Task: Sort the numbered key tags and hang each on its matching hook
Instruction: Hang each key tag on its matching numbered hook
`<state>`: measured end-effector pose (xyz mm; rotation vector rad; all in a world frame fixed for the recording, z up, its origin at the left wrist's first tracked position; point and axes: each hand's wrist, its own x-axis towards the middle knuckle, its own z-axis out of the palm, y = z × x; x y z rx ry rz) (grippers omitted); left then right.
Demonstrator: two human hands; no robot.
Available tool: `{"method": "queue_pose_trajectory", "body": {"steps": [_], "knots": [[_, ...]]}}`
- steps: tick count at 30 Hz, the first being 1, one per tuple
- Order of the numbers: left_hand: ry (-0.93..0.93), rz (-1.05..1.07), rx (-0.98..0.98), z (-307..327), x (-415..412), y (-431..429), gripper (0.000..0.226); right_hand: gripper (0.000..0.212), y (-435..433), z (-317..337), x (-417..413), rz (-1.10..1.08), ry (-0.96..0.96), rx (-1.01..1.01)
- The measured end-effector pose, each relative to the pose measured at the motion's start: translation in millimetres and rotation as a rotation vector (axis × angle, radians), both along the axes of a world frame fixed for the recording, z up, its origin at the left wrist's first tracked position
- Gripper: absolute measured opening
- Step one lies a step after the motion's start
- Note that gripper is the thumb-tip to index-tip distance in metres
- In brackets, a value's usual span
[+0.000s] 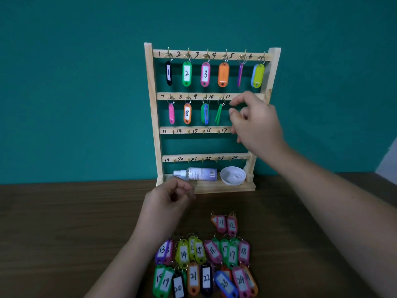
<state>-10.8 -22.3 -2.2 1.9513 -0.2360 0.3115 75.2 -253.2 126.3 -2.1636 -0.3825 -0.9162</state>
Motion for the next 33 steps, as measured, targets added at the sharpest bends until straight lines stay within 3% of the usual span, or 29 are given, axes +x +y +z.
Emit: {"method": "queue_pose_trajectory", "body": {"steps": [4, 14, 23, 28, 33], "knots": [[0.014, -0.025, 0.053, -4, 4, 0, 0.023, 0.009, -7, -36, -11, 0.066, -0.011, -0.064], [0.027, -0.081, 0.283, -17, 8, -7, 0.011, 0.006, -17, -143, -28, 0.265, 0.334, -0.228], [-0.012, -0.148, 0.534, -23, 14, -20, 0.025, 0.013, -45, -149, -27, 0.416, 0.657, -0.341], [-0.074, -0.184, 0.66, -27, 13, -24, 0.038, 0.016, -46, -146, -28, 0.427, 0.691, -0.382], [-0.133, -0.171, 0.712, -29, 12, -27, 0.029, 0.012, -41, -148, -30, 0.4, 0.678, -0.393]]}}
